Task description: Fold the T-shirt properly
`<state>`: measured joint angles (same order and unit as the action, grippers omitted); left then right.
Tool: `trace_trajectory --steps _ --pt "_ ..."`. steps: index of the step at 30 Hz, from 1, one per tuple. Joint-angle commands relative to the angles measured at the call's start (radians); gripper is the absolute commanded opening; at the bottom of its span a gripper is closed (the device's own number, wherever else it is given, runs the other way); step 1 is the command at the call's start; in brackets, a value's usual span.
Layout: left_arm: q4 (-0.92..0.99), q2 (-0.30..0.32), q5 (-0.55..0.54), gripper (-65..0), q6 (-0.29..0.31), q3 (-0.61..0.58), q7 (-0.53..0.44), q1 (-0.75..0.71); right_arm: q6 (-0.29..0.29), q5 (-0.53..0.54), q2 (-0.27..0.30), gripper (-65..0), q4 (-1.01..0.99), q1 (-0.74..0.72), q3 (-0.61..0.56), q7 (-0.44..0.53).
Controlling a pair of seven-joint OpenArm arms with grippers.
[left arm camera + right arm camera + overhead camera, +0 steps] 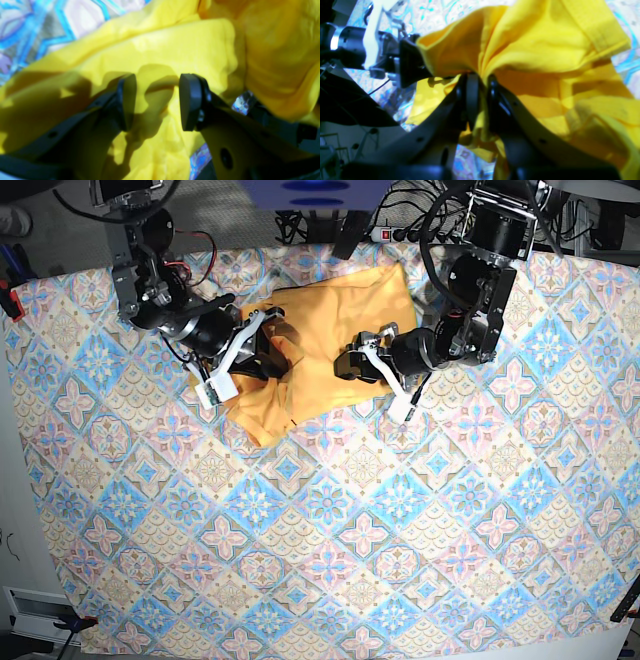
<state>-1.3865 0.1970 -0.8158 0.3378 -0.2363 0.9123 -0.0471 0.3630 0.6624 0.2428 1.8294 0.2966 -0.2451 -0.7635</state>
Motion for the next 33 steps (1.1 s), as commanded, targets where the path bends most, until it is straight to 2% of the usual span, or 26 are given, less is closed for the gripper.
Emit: trace_trajectory --steps 1,9,21,27,29,33 --pt "-0.021 0.003 -0.015 -37.0 0.008 0.004 -0.009 0.003 0.012 0.024 -0.001 -65.0 0.022 -0.007 -0.006 0.023" --pt "-0.121 0.02 -0.012 -37.0 0.008 0.07 -0.005 -0.04 0.012 0.01 -0.007 -65.0 0.02 -0.007 -0.024 0.023" --pt "-0.302 0.144 -0.014 -37.0 0.008 0.071 -0.008 -0.204 0.012 -0.053 -0.007 -65.0 -0.023 -0.118 -0.021 0.023" --pt "-0.325 0.15 -0.012 -37.0 0.008 0.073 -0.006 -0.261 0.012 -0.053 -0.007 -65.0 -0.072 -0.158 -0.02 0.023" --pt "-0.351 0.178 -0.014 -37.0 0.01 0.073 -0.006 -0.28 0.012 -0.054 -0.006 -65.0 -0.081 -0.158 -0.018 0.025" --pt "-0.363 0.186 -0.006 -37.0 0.01 0.073 -0.005 -0.293 0.012 -0.054 -0.004 -65.0 -0.089 -0.155 0.016 0.025"
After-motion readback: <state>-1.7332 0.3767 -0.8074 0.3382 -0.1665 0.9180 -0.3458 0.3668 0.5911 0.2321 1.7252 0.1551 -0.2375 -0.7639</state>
